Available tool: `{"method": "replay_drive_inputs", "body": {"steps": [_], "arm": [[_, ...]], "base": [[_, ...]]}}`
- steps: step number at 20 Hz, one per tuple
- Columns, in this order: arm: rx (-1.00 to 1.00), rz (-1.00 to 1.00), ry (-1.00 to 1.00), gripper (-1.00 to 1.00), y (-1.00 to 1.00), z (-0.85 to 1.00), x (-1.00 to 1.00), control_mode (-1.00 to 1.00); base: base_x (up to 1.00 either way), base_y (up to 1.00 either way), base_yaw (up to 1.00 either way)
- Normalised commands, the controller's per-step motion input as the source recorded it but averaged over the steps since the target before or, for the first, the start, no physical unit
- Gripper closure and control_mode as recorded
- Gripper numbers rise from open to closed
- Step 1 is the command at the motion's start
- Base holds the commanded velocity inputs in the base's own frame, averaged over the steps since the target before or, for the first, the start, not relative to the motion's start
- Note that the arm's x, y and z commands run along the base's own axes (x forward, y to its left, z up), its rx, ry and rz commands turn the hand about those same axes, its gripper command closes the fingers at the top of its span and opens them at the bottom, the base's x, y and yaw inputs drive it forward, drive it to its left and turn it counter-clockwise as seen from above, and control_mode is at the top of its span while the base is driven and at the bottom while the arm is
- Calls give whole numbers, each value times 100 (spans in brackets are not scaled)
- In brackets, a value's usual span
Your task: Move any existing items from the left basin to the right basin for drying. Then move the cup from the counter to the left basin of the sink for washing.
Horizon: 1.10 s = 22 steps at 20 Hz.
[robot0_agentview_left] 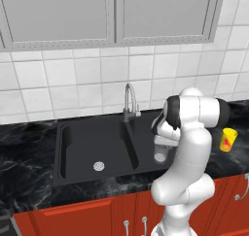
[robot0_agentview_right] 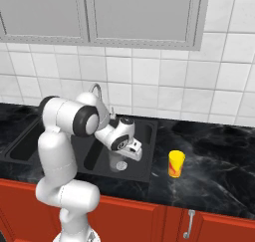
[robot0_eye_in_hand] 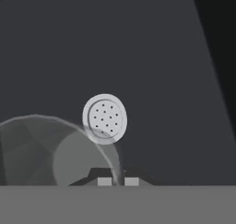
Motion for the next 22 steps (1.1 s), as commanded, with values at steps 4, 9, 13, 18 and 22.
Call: {"method": "replay_drive_inputs", "body": {"steps": [4,9,13,18,22], "arm": [[0,3,0,100,0,-14,6,-100],[0,3,0,-100,0,-15,8,-100],[0,2,0,-100,0,-10,12,-100],[0,2,0,-100,0,1,1,-100],[0,0,-1,-100,0,22,0,-100]], "base": [[0,0,0],[0,0,0],[0,0,0],[0,0,0],[0,0,0]]}}
